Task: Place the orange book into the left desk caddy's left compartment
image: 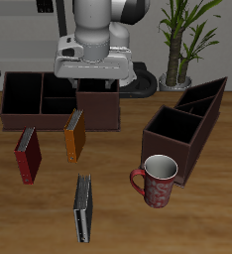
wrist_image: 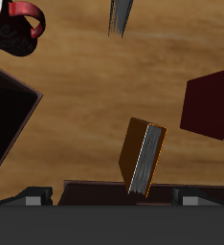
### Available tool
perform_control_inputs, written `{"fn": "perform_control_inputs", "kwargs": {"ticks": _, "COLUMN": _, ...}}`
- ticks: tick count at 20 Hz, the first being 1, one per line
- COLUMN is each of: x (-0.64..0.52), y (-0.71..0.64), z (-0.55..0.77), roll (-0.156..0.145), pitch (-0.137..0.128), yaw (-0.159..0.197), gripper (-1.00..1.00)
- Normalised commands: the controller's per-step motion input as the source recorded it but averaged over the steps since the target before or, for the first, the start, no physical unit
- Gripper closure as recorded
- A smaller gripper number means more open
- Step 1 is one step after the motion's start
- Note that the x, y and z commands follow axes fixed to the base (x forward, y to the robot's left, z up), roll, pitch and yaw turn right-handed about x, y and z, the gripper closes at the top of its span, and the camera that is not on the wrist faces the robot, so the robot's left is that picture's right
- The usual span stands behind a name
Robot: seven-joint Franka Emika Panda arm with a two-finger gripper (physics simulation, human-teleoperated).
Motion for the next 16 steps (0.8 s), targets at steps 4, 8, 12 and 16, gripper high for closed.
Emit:
{"fn": "perform_control_inputs", "kwargs": {"ticks": 4, "x": -0.12, "y": -0.30, "z": -0.16, "roll": 0.035, "pitch": -0.057, "yaw": -0.031, "gripper": -1.00}}
{"fn": "perform_control_inputs", "kwargs": {"ticks": 8, "x": -0.06, "y": -0.32, "z": -0.17, "roll": 0.002, "pitch": -0.055, "yaw": -0.010, "gripper": -1.00}}
{"fn": "perform_control_inputs", "kwargs": {"ticks": 12, "x": 0.01, "y": -0.16, "z": -0.17, "roll": 0.000, "pitch": -0.047, "yaw": 0.021, "gripper": -1.00}}
{"fn": "perform_control_inputs", "kwargs": {"ticks": 16, "x": 0.04, "y": -0.16, "z": -0.26, "roll": -0.039, "pitch": -0.011, "yaw": -0.008, "gripper": -1.00}}
